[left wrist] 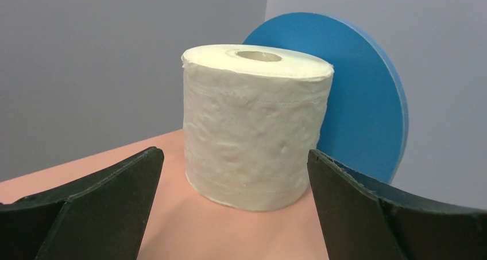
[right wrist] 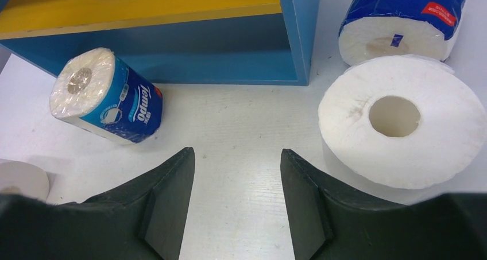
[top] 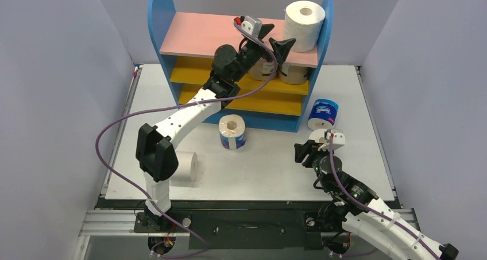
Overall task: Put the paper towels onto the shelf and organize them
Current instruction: Adjust the paper towel on the shelf, then move the paper towel to the center of the board.
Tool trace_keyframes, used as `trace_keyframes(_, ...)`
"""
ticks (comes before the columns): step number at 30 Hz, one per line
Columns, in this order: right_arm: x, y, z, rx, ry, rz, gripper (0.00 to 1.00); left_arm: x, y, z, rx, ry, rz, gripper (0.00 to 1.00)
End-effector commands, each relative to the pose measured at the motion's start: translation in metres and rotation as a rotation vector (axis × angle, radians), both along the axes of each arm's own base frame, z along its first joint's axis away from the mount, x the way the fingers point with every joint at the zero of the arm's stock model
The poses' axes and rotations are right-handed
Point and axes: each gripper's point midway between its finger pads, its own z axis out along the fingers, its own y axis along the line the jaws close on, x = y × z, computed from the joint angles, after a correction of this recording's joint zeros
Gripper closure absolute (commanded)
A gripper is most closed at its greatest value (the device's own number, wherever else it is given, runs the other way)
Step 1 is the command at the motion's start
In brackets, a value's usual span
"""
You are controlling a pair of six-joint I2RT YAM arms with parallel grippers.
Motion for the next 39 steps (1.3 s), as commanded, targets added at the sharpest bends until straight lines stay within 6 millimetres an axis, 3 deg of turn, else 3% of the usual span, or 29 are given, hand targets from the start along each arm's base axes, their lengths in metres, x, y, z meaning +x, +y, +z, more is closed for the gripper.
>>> trace_keyframes(1,0.002,0.000,0.005,0.013,-0.016,-0.015,0.48,-0.059,0.056,0.082,-0.164,-0.117,0.021,0.04)
trace_keyframes(2,0.002,0.000,0.005,0.011,-0.014,-0.016,0.47,-0.077,0.074,0.101,-0.209,-0.135,0.037,0.04)
trace_keyframes(3,0.003,-0.001,0.006,0.010,-0.015,-0.020,0.47,-0.077,0.076,0.082,-0.206,-0.098,0.046,0.04)
trace_keyframes(4,0.003,-0.001,0.007,0.008,-0.015,-0.026,0.47,-0.095,0.097,0.100,-0.257,-0.107,0.070,0.04)
trace_keyframes(5,0.004,-0.001,0.006,0.009,-0.013,-0.029,0.47,-0.095,0.100,0.080,-0.241,-0.054,0.086,0.04)
trace_keyframes(6,0.005,0.000,0.007,0.007,-0.008,-0.030,0.46,-0.109,0.118,0.090,-0.277,-0.048,0.113,0.04)
trace_keyframes(7,0.006,0.001,0.007,0.008,-0.005,-0.032,0.45,-0.108,0.118,0.065,-0.231,0.016,0.132,0.04)
trace_keyframes(8,0.006,0.002,0.007,0.001,0.006,-0.033,0.44,-0.121,0.134,0.074,-0.260,0.030,0.164,0.04)
trace_keyframes(9,0.007,0.002,0.006,0.006,0.016,-0.042,0.43,-0.119,0.133,0.046,-0.202,0.098,0.188,0.04)
trace_keyframes(10,0.009,0.000,0.006,-0.001,0.029,-0.064,0.43,-0.129,0.144,0.040,-0.189,0.142,0.221,0.04)
trace_keyframes(12,0.011,-0.003,0.007,0.007,0.044,-0.106,0.41,-0.137,0.158,0.009,-0.149,0.252,0.274,0.04)
trace_keyframes(17,0.013,-0.003,0.015,0.045,0.050,-0.130,0.40,-0.161,0.190,-0.090,-0.091,0.599,0.375,0.04)
trace_keyframes(22,0.012,-0.016,0.020,-0.005,0.091,-0.207,0.41,-0.186,0.228,-0.165,-0.028,0.817,0.502,0.04)
trace_keyframes(30,0.005,-0.082,0.047,-0.071,0.109,-0.521,0.42,-0.200,0.246,-0.229,-0.098,1.069,0.631,0.04)
trace_keyframes(34,0.004,-0.110,0.015,-0.093,0.253,-0.603,0.41,-0.202,0.245,-0.243,-0.075,1.086,0.631,0.04)
trace_keyframes(35,0.005,-0.106,0.009,-0.055,0.277,-0.576,0.41,-0.202,0.245,-0.243,-0.073,1.087,0.626,0.04)
trace_keyframes(36,0.006,-0.118,0.000,-0.046,0.298,-0.618,0.42,-0.203,0.245,-0.247,-0.057,1.088,0.624,0.04)
trace_keyframes(39,0.009,-0.126,-0.022,0.013,0.378,-0.624,0.42,-0.206,0.242,-0.247,-0.053,1.070,0.580,0.04)
